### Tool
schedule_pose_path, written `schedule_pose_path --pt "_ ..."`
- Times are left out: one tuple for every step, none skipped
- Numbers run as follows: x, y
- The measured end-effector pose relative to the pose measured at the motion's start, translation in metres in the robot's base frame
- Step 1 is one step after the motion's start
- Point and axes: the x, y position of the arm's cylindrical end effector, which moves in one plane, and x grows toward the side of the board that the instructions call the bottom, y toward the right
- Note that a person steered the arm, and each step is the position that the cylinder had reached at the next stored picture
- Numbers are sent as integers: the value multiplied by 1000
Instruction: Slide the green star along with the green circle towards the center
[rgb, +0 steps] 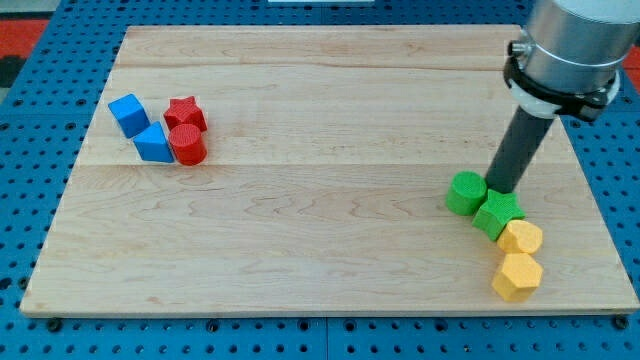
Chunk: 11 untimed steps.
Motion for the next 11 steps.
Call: schedule_pose_path --pt "-8 -21" --pt "-18 -44" --pt "-22 -50" --pt "-26 -12" --pt "-15 54" --pt "35 61" --pt "46 -4" --pt "16 -53" --pt "-12 -70" --pt "-21 -100" --pt "-14 -24"
